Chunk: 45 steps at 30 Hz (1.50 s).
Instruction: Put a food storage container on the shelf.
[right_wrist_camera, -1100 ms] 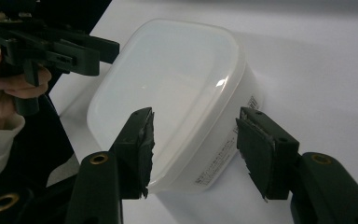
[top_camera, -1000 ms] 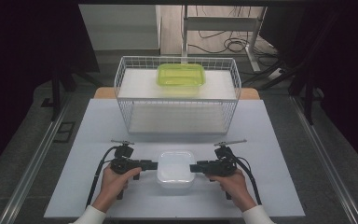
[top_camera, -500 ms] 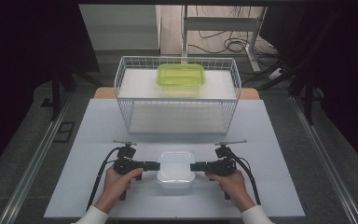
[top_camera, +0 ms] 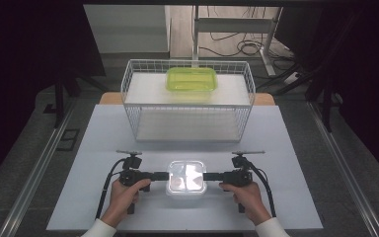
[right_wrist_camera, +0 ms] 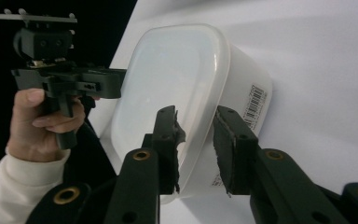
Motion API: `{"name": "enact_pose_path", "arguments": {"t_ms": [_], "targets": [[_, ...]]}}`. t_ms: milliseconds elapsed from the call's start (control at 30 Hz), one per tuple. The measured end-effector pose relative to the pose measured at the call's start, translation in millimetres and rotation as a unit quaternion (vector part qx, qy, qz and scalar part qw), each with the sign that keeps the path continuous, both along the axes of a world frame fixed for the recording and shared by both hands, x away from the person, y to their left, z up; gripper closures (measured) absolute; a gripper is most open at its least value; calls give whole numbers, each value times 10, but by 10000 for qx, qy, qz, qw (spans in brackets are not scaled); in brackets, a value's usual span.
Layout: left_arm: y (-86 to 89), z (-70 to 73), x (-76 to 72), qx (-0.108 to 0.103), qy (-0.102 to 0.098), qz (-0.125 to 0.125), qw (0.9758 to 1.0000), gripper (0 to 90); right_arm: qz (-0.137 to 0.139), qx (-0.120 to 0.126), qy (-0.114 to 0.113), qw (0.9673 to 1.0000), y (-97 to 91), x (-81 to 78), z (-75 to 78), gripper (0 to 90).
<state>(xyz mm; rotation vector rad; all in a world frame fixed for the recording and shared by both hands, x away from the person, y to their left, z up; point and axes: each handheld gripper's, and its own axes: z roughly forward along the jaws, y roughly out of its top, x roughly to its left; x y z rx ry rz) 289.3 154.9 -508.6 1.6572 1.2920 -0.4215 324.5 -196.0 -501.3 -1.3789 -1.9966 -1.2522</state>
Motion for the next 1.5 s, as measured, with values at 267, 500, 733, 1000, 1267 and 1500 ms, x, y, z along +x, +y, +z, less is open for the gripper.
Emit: {"name": "enact_pose_path", "arguments": {"t_ms": [267,500,733,1000,1267,1500], "targets": [[6,41,-44,-55,-69,66,9999,779,-25,121,21,9999,-37,-33,36,761],[25,48,-52,-114,-76,73,9999,800,-15,194,-66,9998,-49,-43,55,789],[17,53,-65,-89,-107,1,9999,799,65,209,-240,9995,-49,-58,75,805],[13,70,-84,-93,-238,-22,9997,799,123,196,-409,9989,-54,-74,104,806],[21,135,-110,-126,-506,-56,9986,800,186,156,-747,9969,-49,-107,200,805],[23,240,-141,-96,-783,-109,9968,801,227,148,-1054,9941,-51,-148,305,804]]}}
